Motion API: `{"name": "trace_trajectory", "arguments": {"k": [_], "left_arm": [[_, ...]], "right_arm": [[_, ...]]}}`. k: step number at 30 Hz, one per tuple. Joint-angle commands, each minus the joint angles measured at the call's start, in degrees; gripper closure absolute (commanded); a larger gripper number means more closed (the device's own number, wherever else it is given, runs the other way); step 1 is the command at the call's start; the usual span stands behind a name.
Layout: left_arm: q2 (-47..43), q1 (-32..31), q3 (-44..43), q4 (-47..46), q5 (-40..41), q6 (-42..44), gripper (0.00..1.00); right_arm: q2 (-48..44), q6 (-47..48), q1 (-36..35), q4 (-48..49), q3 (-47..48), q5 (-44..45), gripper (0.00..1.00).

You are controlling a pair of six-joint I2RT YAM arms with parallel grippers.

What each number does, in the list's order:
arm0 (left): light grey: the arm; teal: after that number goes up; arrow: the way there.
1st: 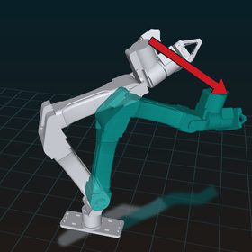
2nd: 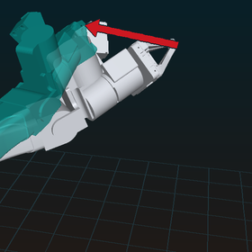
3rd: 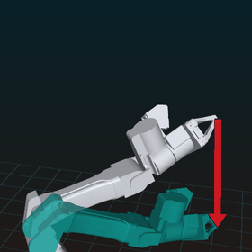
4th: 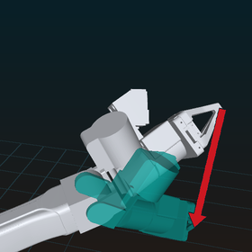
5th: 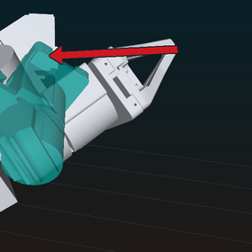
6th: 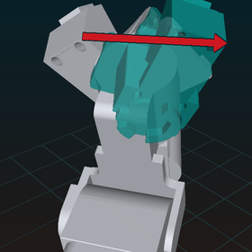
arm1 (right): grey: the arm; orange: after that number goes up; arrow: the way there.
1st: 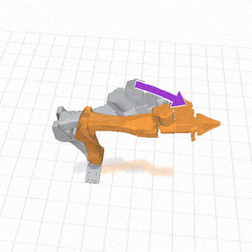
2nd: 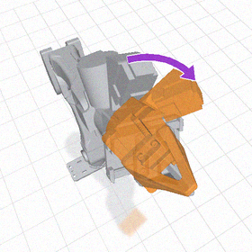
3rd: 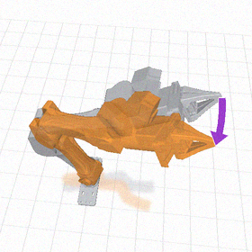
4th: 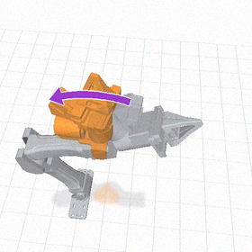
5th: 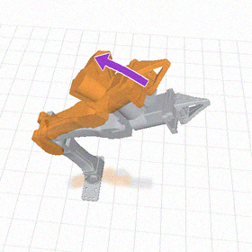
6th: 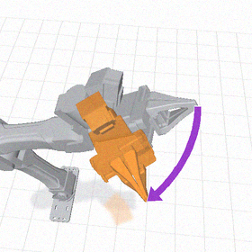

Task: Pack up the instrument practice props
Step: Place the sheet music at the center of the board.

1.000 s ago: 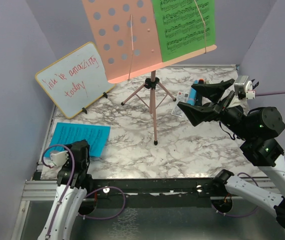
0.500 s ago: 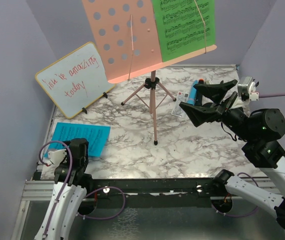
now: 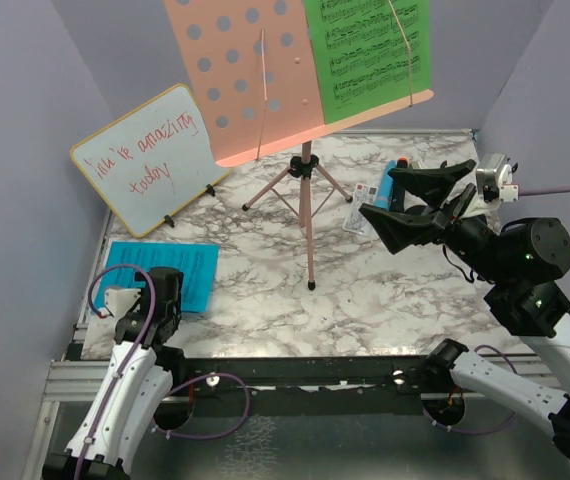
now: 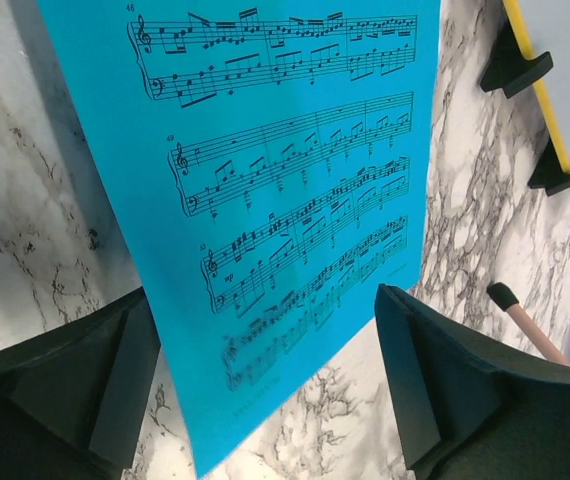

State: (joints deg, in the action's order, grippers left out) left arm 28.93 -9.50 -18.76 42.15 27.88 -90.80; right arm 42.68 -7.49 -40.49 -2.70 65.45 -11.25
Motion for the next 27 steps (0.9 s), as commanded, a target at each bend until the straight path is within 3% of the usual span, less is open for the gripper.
{"name": "trace_trajectory", "arguments": {"k": [1,14,20,27], "left_arm": [[0.6,0.0,-3.6,3.9,-0.6,1.5,0.02],[4.8,0.0,-13.4,9.7,3.7,13.3,0.01],[4.9,0.0,-16.5,12.1,3.6,14.8,0.01],[3.6,0.0,-18.9,8.3,4.2,22.2,0.01]], "right_arm": [[-0.4,0.1,0.2,-0.9,0.0,1.7,0.06],[1.6,0.2,0.1,-3.0,1.3,4.9,0.06],[2.4,0.4,0.1,-3.2,1.6,5.5,0.06],[3.9,1.3,0.1,-3.3,0.4,8.0,0.06]]}}
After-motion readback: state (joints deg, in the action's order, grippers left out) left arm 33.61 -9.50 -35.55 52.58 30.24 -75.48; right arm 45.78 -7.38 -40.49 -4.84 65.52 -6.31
